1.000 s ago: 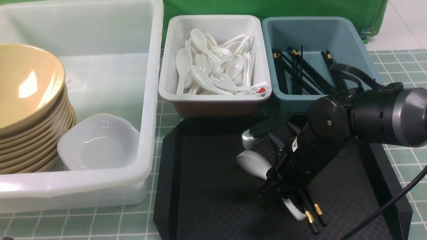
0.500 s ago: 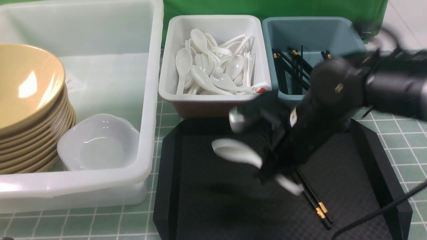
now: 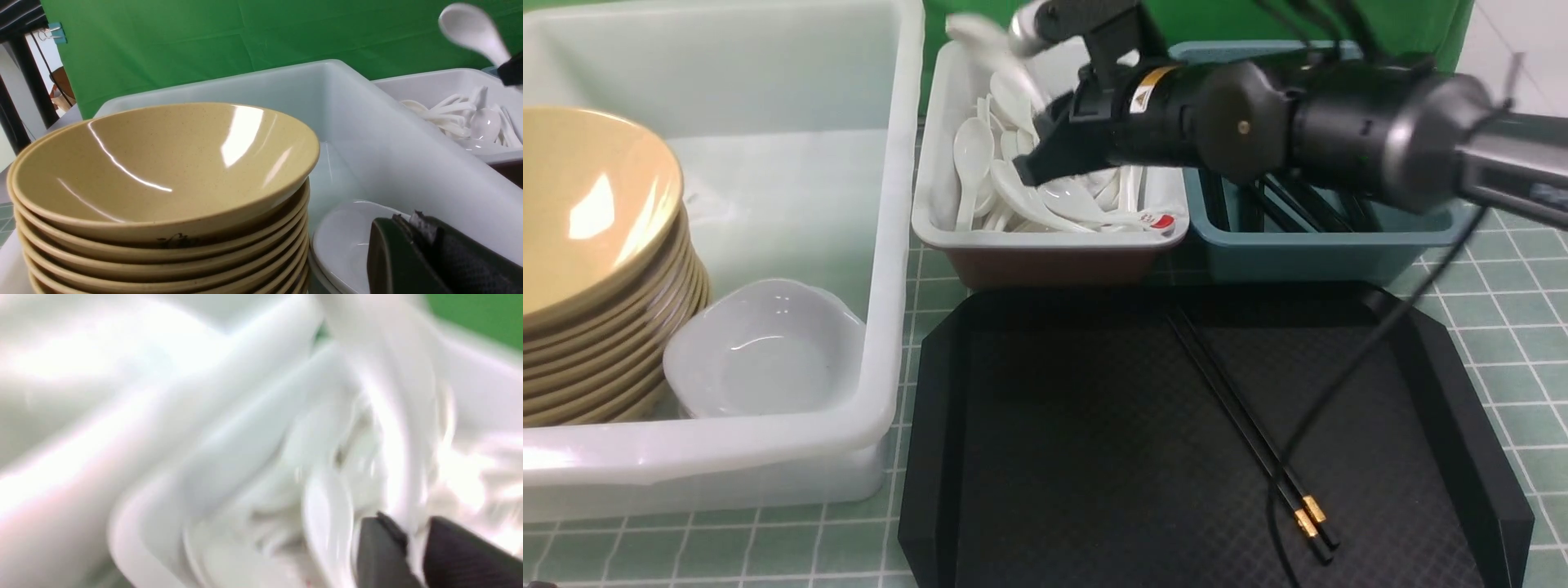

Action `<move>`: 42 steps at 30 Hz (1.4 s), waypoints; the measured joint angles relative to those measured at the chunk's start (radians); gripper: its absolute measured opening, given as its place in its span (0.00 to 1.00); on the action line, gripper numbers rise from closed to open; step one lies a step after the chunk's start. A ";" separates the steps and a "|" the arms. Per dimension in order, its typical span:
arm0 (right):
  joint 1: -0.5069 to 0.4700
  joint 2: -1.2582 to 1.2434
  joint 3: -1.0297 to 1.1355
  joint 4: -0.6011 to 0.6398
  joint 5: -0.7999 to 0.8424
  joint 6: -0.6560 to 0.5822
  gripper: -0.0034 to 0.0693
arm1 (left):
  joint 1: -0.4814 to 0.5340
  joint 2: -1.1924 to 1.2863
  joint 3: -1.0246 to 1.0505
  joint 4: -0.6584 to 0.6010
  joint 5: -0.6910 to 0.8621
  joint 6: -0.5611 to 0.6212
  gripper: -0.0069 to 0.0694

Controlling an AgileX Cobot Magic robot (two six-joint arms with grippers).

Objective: On blue table put chopsticks spoon bowls plates into blue grey white boxes.
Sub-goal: 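Place the white spoon into the bin of spoons with the right gripper, then grasp the chopsticks with the right gripper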

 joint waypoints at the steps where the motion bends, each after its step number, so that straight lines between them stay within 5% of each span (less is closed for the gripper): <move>1: -0.002 0.000 -0.005 0.000 0.013 0.001 0.41 | 0.000 0.000 0.000 0.000 0.000 0.000 0.09; 5: -0.048 0.001 -0.089 -0.002 0.362 0.020 0.58 | 0.000 0.000 0.000 0.000 0.001 0.000 0.09; 11: -0.096 -0.058 -0.085 -0.071 0.726 0.020 0.54 | 0.000 0.000 0.000 0.000 0.003 0.000 0.09; 17: -0.104 -0.210 0.224 -0.123 0.716 0.057 0.40 | 0.000 0.000 0.000 0.000 0.003 0.000 0.09; 23: -0.104 -0.303 0.472 -0.141 0.635 0.057 0.39 | 0.000 0.000 0.000 0.000 0.003 0.000 0.09; 42: -0.105 -0.179 0.496 -0.135 0.629 0.074 0.39 | 0.000 0.000 0.000 0.000 -0.007 0.000 0.09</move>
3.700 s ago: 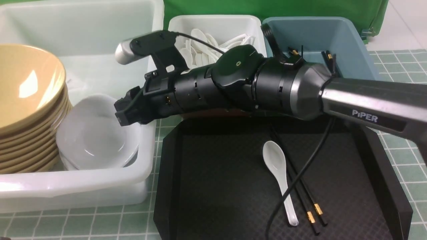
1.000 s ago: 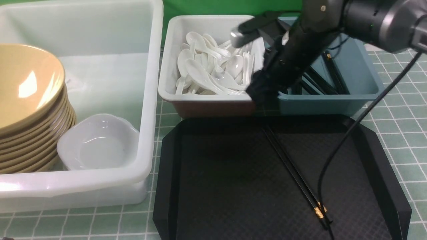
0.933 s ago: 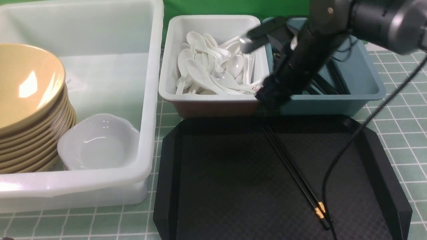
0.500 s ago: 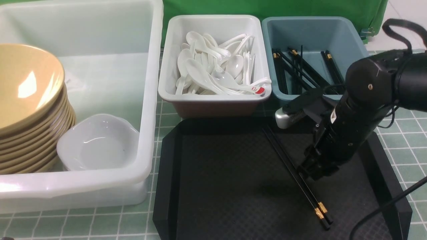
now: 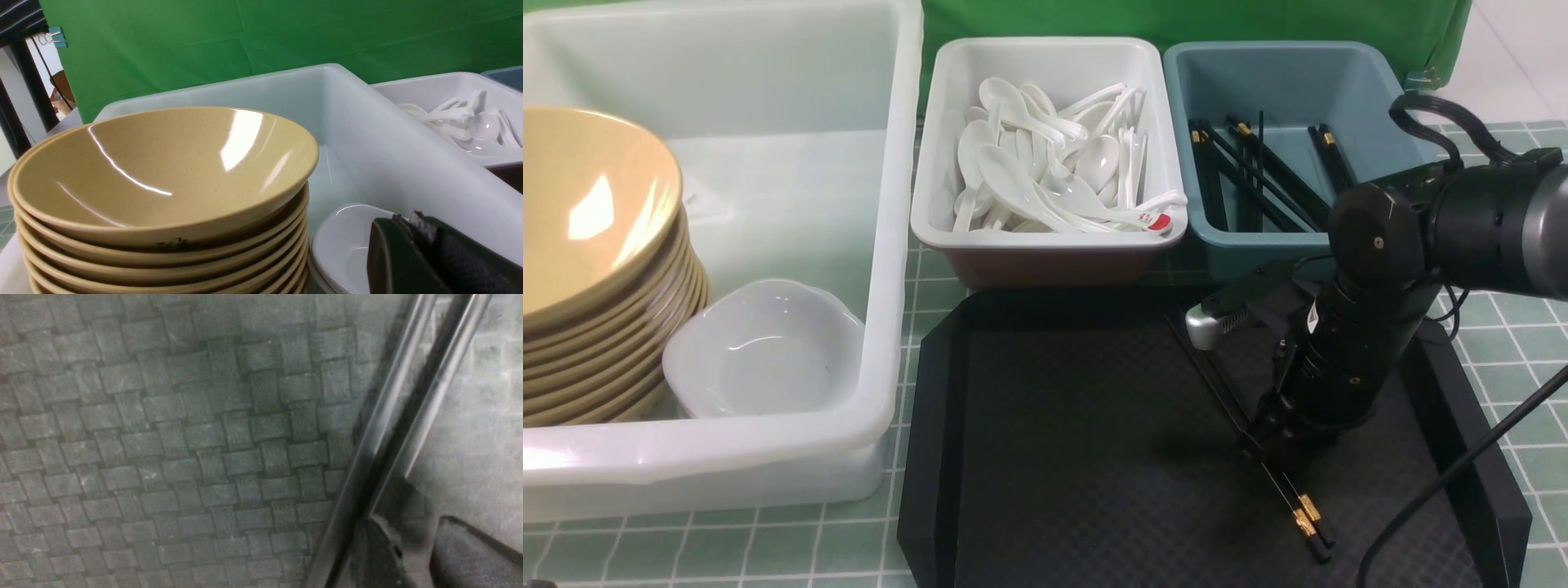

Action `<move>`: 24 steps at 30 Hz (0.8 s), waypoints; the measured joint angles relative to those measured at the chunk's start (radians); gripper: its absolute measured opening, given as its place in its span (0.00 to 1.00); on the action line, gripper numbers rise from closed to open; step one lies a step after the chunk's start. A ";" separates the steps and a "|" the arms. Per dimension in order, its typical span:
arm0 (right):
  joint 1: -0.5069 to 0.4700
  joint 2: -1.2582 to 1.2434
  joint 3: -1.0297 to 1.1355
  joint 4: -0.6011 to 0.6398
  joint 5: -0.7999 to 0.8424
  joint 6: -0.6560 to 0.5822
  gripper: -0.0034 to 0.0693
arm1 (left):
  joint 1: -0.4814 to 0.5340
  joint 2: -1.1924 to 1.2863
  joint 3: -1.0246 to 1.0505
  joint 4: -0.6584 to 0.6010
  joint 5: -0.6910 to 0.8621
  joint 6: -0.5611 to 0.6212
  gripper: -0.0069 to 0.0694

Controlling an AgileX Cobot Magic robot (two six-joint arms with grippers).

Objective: On blue table put chopsticks spoon bowls plates into blue grey white boxes.
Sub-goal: 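Grasp the chopsticks with the right gripper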

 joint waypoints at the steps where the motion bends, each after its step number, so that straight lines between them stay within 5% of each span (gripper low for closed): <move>1: 0.000 0.000 0.000 0.001 0.001 0.003 0.39 | 0.000 0.000 0.000 0.000 0.000 0.000 0.09; 24: 0.049 0.010 -0.008 -0.052 -0.059 0.034 0.38 | 0.000 0.000 0.000 0.000 -0.001 0.000 0.09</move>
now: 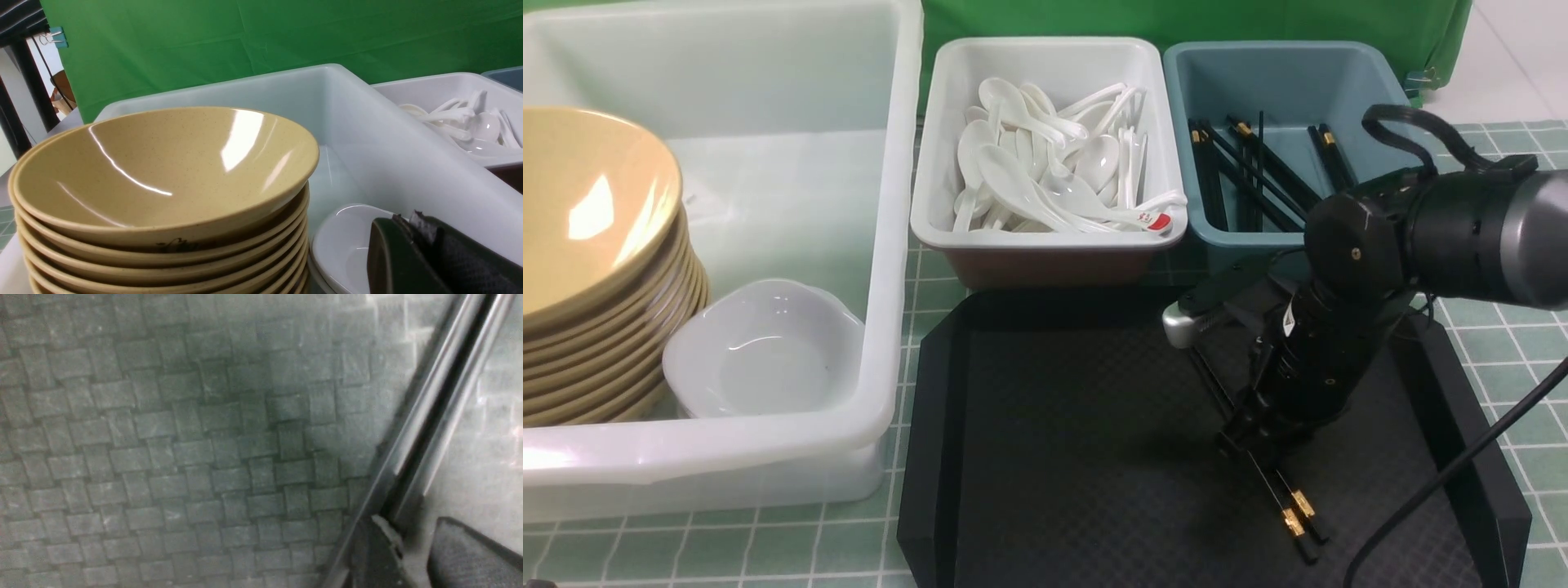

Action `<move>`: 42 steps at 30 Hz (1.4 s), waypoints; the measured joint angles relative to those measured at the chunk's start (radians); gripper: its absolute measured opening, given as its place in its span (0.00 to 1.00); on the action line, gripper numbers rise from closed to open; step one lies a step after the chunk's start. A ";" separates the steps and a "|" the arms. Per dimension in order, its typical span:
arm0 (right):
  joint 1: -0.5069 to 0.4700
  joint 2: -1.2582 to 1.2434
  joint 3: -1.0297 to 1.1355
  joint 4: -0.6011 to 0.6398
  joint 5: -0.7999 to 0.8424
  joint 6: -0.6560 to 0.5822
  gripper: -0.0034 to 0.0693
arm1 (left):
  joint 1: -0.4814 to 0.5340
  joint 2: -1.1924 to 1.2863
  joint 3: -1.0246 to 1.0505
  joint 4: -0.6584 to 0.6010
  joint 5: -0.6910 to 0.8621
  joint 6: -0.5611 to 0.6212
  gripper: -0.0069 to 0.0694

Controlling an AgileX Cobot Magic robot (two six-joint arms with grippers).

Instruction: On blue table put chopsticks spoon bowls plates into blue grey white boxes.

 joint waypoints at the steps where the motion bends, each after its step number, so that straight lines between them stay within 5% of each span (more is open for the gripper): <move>1: 0.002 0.002 0.001 -0.031 -0.003 0.006 0.38 | 0.000 0.000 0.000 0.000 0.000 0.000 0.09; 10: 0.010 0.012 0.001 -0.155 0.011 0.125 0.37 | 0.000 0.000 0.000 0.000 0.000 0.000 0.09; 17: 0.006 0.012 0.001 -0.071 0.008 -0.022 0.16 | 0.000 0.000 0.000 0.000 0.000 0.000 0.09; 28: 0.008 -0.259 0.020 -0.049 0.018 -0.039 0.16 | 0.000 0.000 0.000 0.000 0.000 0.000 0.09; 35: -0.061 -0.474 0.020 -0.186 -0.415 0.011 0.16 | 0.000 0.000 0.000 0.000 0.000 0.000 0.09; 39: -0.177 -0.359 0.020 -0.198 -0.882 0.086 0.16 | 0.000 0.000 0.000 0.000 0.000 0.000 0.09; 42: -0.244 -0.220 0.005 -0.198 -1.087 0.166 0.19 | 0.000 0.000 0.000 0.000 0.000 0.000 0.09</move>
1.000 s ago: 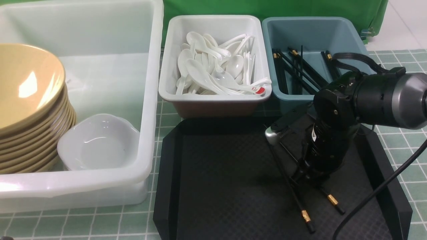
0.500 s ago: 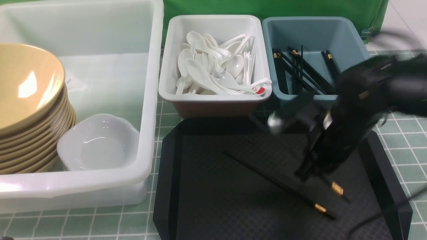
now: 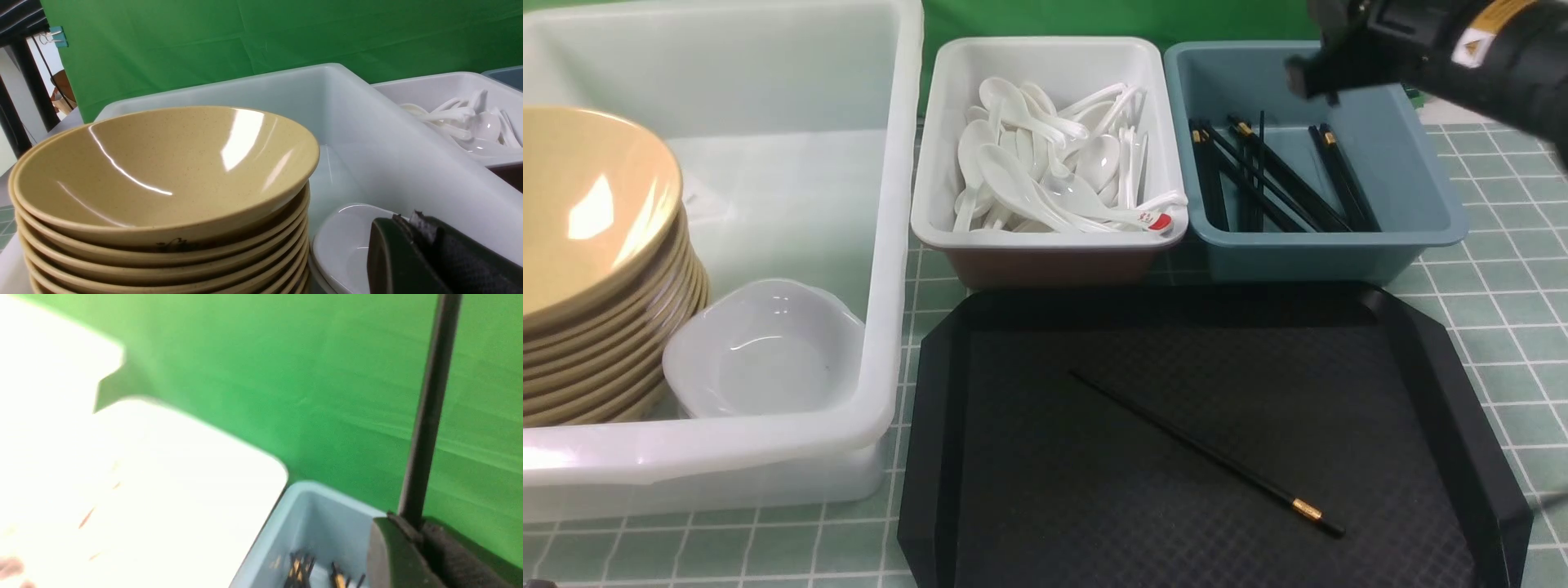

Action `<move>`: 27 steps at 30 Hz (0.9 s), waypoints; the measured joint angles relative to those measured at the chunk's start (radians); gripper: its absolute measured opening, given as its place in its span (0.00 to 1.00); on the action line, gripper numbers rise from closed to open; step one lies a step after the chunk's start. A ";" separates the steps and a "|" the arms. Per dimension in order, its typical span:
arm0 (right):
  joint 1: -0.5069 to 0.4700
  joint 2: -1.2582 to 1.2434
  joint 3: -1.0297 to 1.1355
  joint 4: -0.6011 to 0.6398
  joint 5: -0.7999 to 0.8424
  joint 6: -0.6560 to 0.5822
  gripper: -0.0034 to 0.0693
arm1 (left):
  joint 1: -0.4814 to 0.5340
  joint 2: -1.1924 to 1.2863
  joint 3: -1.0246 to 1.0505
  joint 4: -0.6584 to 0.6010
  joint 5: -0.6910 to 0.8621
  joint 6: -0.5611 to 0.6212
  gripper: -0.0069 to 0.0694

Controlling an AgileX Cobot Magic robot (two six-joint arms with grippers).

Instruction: On blue table put chopsticks spoon bowls plates into blue grey white boxes.

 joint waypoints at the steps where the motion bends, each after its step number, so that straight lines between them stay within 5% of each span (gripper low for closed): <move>1: -0.008 0.020 -0.002 0.000 -0.012 0.014 0.19 | 0.000 0.000 0.000 0.000 0.000 0.000 0.09; 5: -0.057 0.173 -0.059 0.000 0.077 0.140 0.33 | 0.000 0.000 0.000 0.000 0.000 0.000 0.09; 12: -0.048 0.135 -0.068 0.000 0.425 0.078 0.54 | 0.000 0.000 0.001 0.000 0.000 0.000 0.09; 20: 0.084 -0.011 -0.079 0.028 1.013 -0.025 0.51 | 0.000 0.000 0.002 0.000 -0.011 0.000 0.09; 27: 0.282 0.074 -0.017 0.085 1.110 -0.133 0.50 | 0.000 0.000 0.002 0.000 -0.016 0.000 0.09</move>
